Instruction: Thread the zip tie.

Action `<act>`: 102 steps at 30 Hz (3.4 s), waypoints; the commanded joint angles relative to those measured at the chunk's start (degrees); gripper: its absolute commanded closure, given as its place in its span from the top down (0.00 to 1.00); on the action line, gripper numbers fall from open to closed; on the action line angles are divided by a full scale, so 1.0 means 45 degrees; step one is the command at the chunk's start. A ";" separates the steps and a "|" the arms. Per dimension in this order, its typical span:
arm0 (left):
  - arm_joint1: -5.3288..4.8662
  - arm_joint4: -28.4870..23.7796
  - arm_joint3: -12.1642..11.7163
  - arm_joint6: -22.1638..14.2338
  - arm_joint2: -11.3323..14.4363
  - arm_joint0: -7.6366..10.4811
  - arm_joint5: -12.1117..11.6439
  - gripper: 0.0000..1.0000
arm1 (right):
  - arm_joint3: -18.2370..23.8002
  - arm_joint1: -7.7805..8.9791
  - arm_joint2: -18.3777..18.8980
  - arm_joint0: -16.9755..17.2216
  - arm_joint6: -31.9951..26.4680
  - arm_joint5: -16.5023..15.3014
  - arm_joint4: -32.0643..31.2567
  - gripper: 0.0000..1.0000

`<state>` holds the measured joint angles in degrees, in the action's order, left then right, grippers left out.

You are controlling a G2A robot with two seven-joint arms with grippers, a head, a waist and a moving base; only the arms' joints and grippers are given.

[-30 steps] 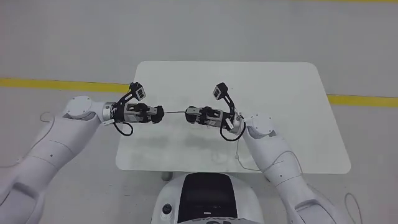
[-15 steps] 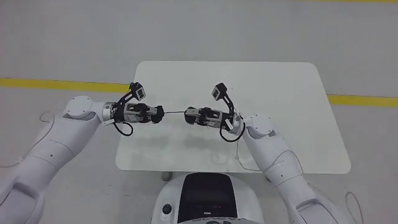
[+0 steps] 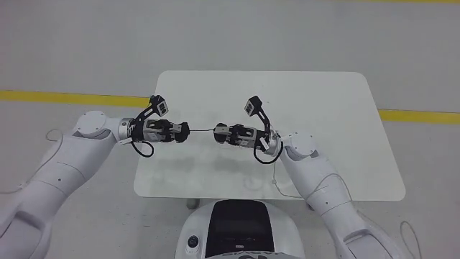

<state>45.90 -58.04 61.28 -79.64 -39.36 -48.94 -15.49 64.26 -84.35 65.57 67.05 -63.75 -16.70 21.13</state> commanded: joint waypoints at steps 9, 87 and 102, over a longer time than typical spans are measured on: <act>0.0000 0.0000 0.0000 0.0000 0.0000 0.0000 0.0000 1.00 | -0.0085 0.0111 -0.0138 -0.0020 0.0348 -0.0132 0.0243 0.00; 0.0522 0.1256 0.1245 0.0430 -0.0894 -0.0976 0.0237 0.17 | 0.0471 0.0519 -0.1603 -0.0133 0.0905 0.0382 0.0887 0.00; 0.0596 0.1464 0.1268 0.0491 -0.1228 -0.1150 0.0383 0.16 | 0.0483 0.0639 -0.1919 -0.0225 0.0772 0.0685 0.0674 0.00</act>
<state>48.55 -51.51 67.00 -77.45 -44.82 -54.08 -13.84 66.50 -81.49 57.03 66.11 -60.25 -13.66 24.16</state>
